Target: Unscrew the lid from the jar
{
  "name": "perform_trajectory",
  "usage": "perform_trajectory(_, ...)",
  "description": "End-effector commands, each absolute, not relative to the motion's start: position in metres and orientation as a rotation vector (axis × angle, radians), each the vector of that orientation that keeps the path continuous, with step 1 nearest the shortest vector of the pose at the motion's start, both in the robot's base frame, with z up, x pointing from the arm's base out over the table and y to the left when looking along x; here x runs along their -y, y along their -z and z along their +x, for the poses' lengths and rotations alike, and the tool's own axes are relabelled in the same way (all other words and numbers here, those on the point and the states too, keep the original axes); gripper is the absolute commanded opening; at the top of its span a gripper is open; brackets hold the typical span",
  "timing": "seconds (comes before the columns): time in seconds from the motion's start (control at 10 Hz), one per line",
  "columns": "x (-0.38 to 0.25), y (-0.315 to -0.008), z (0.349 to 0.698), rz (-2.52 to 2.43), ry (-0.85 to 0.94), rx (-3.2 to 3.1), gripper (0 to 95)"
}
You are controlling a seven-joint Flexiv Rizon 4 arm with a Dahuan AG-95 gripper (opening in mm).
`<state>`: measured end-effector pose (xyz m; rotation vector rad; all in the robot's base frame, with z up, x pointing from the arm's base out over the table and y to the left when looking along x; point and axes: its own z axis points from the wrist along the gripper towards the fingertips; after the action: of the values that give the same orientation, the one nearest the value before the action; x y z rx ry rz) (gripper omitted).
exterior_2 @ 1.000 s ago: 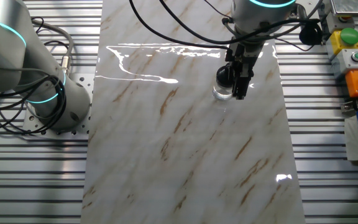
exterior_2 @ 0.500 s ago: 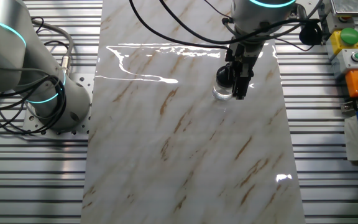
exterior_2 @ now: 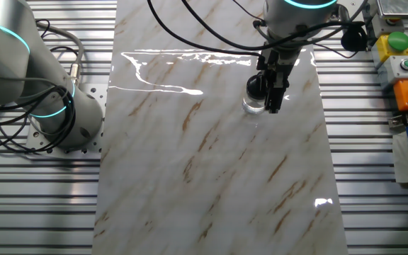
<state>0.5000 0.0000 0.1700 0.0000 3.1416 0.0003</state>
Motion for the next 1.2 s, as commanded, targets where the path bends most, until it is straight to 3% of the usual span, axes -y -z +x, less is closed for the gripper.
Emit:
perform_trajectory(0.1,0.0,-0.17,0.5,-0.274,-0.038,-3.095,0.0)
perform_trajectory(1.2,0.0,-0.17,0.4999,-0.264,-0.029,-3.098,0.0)
